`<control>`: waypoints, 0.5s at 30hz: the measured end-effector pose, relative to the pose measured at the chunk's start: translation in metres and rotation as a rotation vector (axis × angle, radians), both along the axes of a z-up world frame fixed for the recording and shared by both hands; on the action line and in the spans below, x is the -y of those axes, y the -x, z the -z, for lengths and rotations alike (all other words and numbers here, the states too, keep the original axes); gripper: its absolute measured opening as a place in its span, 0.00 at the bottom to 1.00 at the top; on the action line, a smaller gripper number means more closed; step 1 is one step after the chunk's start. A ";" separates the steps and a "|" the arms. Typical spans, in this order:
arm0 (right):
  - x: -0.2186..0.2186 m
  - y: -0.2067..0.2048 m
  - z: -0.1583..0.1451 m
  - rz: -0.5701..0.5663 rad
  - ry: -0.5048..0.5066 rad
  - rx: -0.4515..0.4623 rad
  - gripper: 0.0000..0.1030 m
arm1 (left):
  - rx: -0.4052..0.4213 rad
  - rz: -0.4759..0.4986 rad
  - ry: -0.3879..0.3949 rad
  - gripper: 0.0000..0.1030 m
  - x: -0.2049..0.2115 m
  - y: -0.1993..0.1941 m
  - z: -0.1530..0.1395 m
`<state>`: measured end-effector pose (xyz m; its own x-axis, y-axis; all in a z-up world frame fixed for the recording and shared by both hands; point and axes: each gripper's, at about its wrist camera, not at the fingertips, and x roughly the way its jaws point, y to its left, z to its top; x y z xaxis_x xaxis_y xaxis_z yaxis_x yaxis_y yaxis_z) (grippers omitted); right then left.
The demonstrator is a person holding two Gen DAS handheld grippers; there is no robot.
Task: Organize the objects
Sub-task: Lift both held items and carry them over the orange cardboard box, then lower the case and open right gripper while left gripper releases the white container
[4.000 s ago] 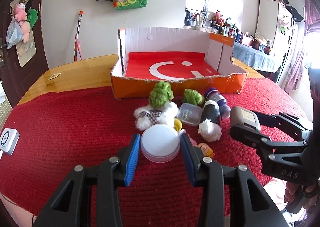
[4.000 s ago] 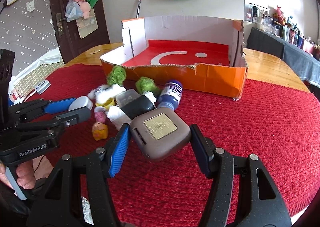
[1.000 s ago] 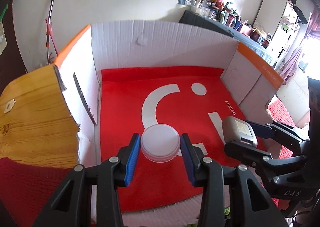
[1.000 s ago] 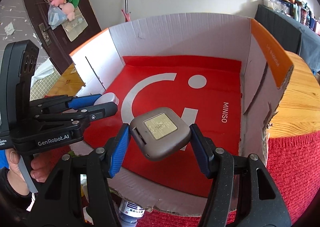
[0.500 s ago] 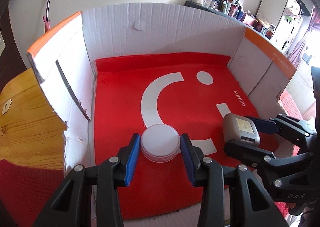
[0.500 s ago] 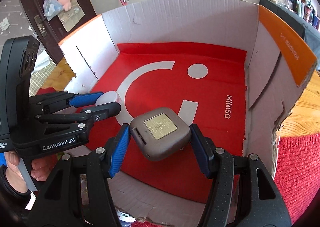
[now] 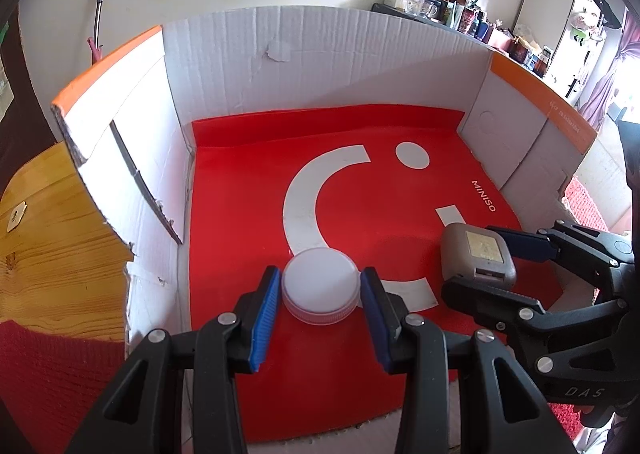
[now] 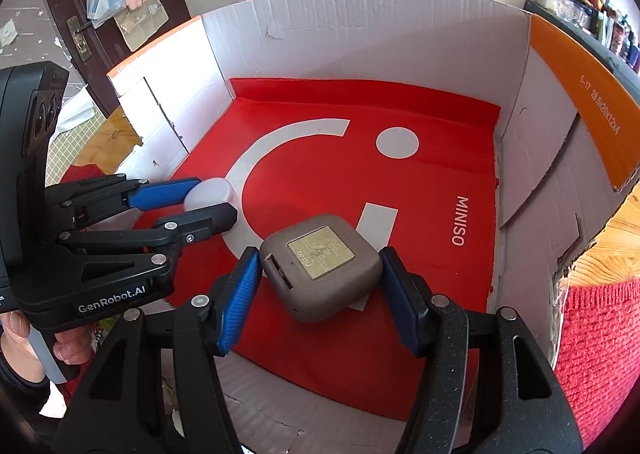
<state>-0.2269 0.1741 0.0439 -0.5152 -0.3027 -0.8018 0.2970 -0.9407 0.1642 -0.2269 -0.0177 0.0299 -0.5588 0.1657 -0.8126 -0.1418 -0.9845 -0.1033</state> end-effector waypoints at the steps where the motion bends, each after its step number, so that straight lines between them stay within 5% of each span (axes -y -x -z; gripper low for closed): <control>1: -0.001 0.000 0.000 0.001 0.003 0.001 0.57 | 0.000 -0.001 -0.001 0.42 0.000 0.000 0.000; 15: 0.003 -0.001 -0.001 -0.007 -0.013 -0.011 0.57 | 0.003 -0.010 -0.016 0.42 0.001 0.001 -0.001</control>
<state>-0.2262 0.1715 0.0454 -0.5220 -0.2961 -0.7999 0.3054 -0.9405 0.1489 -0.2283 -0.0185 0.0313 -0.5576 0.1737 -0.8117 -0.1320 -0.9840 -0.1199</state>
